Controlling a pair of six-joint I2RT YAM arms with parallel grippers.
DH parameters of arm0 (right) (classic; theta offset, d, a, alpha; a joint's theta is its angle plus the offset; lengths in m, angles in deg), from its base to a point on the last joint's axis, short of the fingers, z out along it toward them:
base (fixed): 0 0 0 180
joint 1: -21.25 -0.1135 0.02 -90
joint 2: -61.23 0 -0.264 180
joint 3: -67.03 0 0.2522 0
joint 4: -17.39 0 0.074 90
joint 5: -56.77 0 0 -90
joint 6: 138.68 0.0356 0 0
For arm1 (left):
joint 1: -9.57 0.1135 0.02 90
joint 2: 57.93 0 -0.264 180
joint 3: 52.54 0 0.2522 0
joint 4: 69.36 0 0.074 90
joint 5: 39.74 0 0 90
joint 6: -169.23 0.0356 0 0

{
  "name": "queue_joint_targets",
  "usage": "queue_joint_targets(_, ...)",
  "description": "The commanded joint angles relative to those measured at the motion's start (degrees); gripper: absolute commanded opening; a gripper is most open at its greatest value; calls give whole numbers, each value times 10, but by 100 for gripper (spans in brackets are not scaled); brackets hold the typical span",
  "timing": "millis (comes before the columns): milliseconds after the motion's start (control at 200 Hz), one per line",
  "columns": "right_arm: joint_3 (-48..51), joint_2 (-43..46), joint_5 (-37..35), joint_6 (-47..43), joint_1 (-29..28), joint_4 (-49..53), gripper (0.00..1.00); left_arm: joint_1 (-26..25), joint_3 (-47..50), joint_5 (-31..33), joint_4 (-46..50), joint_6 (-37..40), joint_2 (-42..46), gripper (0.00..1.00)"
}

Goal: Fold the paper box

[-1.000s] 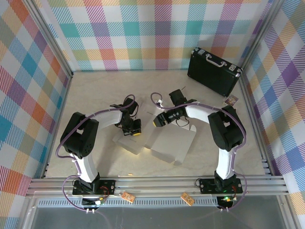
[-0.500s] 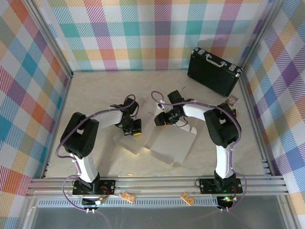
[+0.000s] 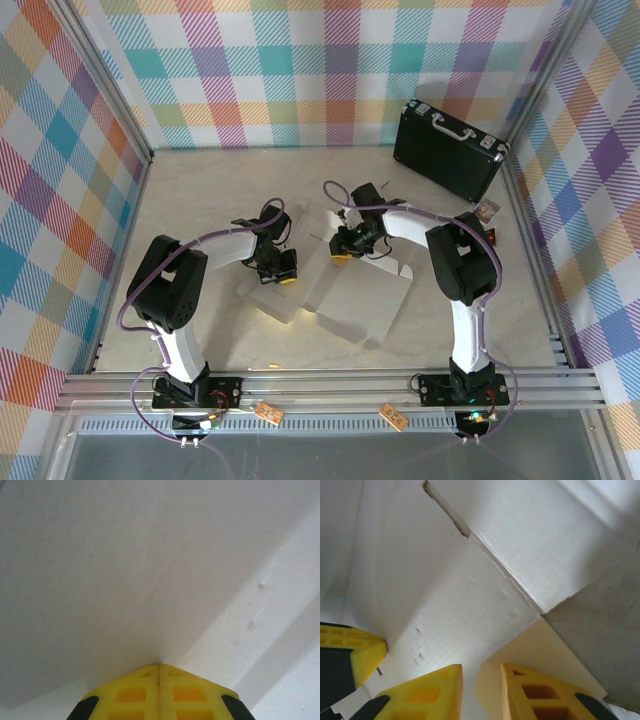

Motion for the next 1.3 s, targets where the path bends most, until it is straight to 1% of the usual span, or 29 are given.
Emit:
queue_joint_targets(0,-11,-8,-4,31,17,12,21,-9,29,46,7,11,-26,0)
queue_joint_targets(100,-1,-16,-10,49,30,5,15,-11,29,45,6,11,-28,0)
queue_joint_targets(235,16,-24,-19,59,39,-3,11,-11,29,46,7,12,-28,0)
queue_joint_targets(375,31,-41,4,56,37,-7,7,-12,28,46,7,12,-29,0)
queue_joint_targets(590,70,-10,0,53,34,-48,7,-12,28,47,7,12,-31,0)
queue_joint_targets(760,85,51,25,65,34,-77,7,-13,27,47,8,12,-30,0)
queue_joint_targets(870,83,71,50,71,32,-78,8,-13,27,48,8,12,-30,0)
queue_joint_targets(1020,78,63,69,67,31,-66,8,-14,26,48,9,12,-32,0)
queue_joint_targets(1210,89,23,60,69,30,-58,8,-15,26,50,9,12,-32,0)
queue_joint_targets(1295,90,4,39,67,29,-48,8,-15,25,49,9,12,-33,0)
